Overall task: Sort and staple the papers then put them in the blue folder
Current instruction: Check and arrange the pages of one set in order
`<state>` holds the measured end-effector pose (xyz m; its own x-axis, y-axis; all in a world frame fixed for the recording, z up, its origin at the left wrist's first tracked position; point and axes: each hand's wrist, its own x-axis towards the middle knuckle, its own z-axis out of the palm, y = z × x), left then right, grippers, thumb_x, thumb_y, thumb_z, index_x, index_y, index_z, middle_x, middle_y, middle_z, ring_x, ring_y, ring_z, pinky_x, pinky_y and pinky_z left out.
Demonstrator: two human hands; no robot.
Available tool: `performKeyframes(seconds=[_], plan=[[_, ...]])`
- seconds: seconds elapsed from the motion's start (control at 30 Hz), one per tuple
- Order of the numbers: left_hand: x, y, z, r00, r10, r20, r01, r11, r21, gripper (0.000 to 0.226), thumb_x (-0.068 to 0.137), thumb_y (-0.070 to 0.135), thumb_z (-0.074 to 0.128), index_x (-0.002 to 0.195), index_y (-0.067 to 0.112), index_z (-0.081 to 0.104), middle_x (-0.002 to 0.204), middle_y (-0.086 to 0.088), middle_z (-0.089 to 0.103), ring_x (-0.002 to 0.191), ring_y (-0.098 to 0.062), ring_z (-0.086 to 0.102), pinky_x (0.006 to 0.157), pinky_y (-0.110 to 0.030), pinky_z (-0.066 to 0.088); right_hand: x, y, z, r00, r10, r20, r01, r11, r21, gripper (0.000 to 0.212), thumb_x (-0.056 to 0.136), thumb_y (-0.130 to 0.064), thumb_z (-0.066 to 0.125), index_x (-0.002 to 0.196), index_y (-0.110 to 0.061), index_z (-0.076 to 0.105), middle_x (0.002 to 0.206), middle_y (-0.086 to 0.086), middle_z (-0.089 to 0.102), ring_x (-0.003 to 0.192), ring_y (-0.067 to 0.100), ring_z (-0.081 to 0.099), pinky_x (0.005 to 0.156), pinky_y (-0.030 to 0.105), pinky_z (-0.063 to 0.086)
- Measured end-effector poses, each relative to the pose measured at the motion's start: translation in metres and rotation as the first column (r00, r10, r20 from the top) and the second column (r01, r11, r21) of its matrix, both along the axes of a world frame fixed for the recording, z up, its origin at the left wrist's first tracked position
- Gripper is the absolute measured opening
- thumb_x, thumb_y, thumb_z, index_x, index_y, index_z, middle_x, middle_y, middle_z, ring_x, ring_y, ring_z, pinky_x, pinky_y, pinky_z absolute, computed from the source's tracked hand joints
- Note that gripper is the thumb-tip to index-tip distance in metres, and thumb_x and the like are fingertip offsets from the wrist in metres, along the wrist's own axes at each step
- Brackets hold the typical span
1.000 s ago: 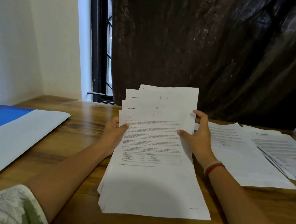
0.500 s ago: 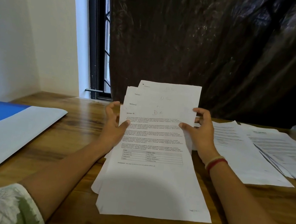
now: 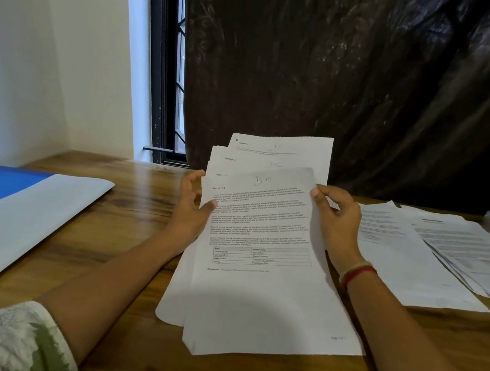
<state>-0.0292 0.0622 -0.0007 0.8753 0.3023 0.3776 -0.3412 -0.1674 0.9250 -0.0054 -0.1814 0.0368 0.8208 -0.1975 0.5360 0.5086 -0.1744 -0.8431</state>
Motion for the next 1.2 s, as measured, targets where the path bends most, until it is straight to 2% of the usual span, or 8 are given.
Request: performKeyframes(seconds=[0.13, 0.33, 0.53, 0.6, 0.73, 0.9, 1.0, 1.2], plan=[[0.0, 0.002, 0.0, 1.0, -0.001, -0.006, 0.001, 1.0, -0.031, 0.051, 0.09, -0.003, 0.06, 0.124, 0.028, 0.038, 0.118, -0.004, 0.059, 0.107, -0.019, 0.061, 0.082, -0.045, 0.058, 0.0, -0.001, 0.002, 1.0, 0.012, 0.016, -0.012, 1.0, -0.023, 0.005, 0.094, -0.016, 0.061, 0.098, -0.017, 0.064, 0.11, -0.002, 0.062, 0.096, 0.008, 0.056, 0.09, 0.029, 0.051], [-0.001, -0.002, 0.004, 0.998, 0.036, -0.052, -0.041, 0.993, -0.109, 0.039, 0.089, -0.004, 0.061, 0.11, 0.022, 0.041, 0.098, -0.004, 0.066, 0.09, -0.022, 0.068, 0.072, -0.036, 0.059, -0.006, -0.002, 0.005, 0.985, 0.165, -0.056, -0.166, 0.986, -0.006, 0.007, 0.087, -0.033, 0.057, 0.085, -0.028, 0.053, 0.113, 0.007, 0.058, 0.104, 0.025, 0.059, 0.086, 0.035, 0.053], [-0.007, -0.001, 0.009, 0.995, -0.079, -0.061, 0.061, 0.965, -0.255, 0.016, 0.085, -0.008, 0.065, 0.087, 0.005, 0.057, 0.103, -0.015, 0.069, 0.091, -0.031, 0.069, 0.072, -0.034, 0.06, -0.004, -0.005, 0.015, 0.93, 0.316, -0.191, -0.298, 0.947, 0.116, 0.034, 0.064, -0.045, 0.058, 0.081, -0.016, 0.055, 0.092, 0.012, 0.062, 0.084, 0.024, 0.059, 0.085, 0.043, 0.046], [-0.008, 0.0, 0.011, 0.993, -0.101, -0.068, 0.075, 0.948, -0.309, 0.02, 0.083, -0.01, 0.066, 0.076, 0.007, 0.058, 0.103, -0.017, 0.069, 0.088, -0.032, 0.068, 0.062, -0.03, 0.059, -0.005, -0.005, 0.017, 0.916, 0.332, -0.226, -0.291, 0.936, 0.196, 0.045, 0.061, -0.05, 0.065, 0.085, -0.013, 0.058, 0.092, 0.012, 0.064, 0.087, 0.028, 0.06, 0.087, 0.045, 0.048], [-0.01, -0.003, 0.013, 0.991, -0.127, -0.052, 0.104, 0.944, -0.314, 0.025, 0.083, -0.015, 0.063, 0.073, 0.007, 0.056, 0.109, -0.017, 0.067, 0.089, -0.031, 0.067, 0.06, -0.027, 0.059, 0.001, -0.012, 0.008, 0.977, 0.193, -0.094, -0.186, 0.98, 0.072, 0.017, 0.096, -0.022, 0.058, 0.113, -0.021, 0.062, 0.112, -0.012, 0.062, 0.109, 0.019, 0.058, 0.101, 0.046, 0.049], [-0.01, -0.002, 0.012, 0.989, -0.135, -0.052, 0.114, 0.949, -0.295, 0.03, 0.085, -0.016, 0.059, 0.07, 0.009, 0.051, 0.104, -0.009, 0.067, 0.088, -0.026, 0.065, 0.055, -0.024, 0.056, 0.004, -0.017, 0.005, 0.98, 0.166, -0.113, -0.18, 0.974, -0.137, 0.055, 0.087, -0.013, 0.07, 0.133, -0.032, 0.046, 0.134, -0.015, 0.044, 0.118, 0.012, 0.042, 0.096, 0.029, 0.044], [-0.008, -0.001, 0.01, 0.991, -0.127, -0.046, 0.112, 0.962, -0.25, 0.032, 0.087, -0.015, 0.057, 0.068, 0.01, 0.049, 0.102, -0.008, 0.068, 0.09, -0.027, 0.065, 0.06, -0.027, 0.055, 0.006, -0.018, 0.004, 0.982, 0.153, -0.109, -0.168, 0.976, -0.142, 0.05, 0.083, -0.01, 0.074, 0.122, -0.031, 0.05, 0.132, -0.008, 0.051, 0.117, 0.015, 0.048, 0.09, 0.026, 0.045], [-0.006, -0.001, 0.009, 0.991, -0.136, 0.008, 0.135, 0.972, -0.192, 0.043, 0.086, -0.019, 0.055, 0.059, 0.015, 0.055, 0.099, -0.013, 0.065, 0.094, -0.027, 0.063, 0.06, -0.022, 0.056, 0.01, -0.019, 0.005, 0.981, 0.105, -0.161, -0.119, 0.99, -0.08, 0.025, 0.081, -0.011, 0.077, 0.088, -0.027, 0.059, 0.114, -0.003, 0.06, 0.107, 0.023, 0.056, 0.091, 0.042, 0.054]])
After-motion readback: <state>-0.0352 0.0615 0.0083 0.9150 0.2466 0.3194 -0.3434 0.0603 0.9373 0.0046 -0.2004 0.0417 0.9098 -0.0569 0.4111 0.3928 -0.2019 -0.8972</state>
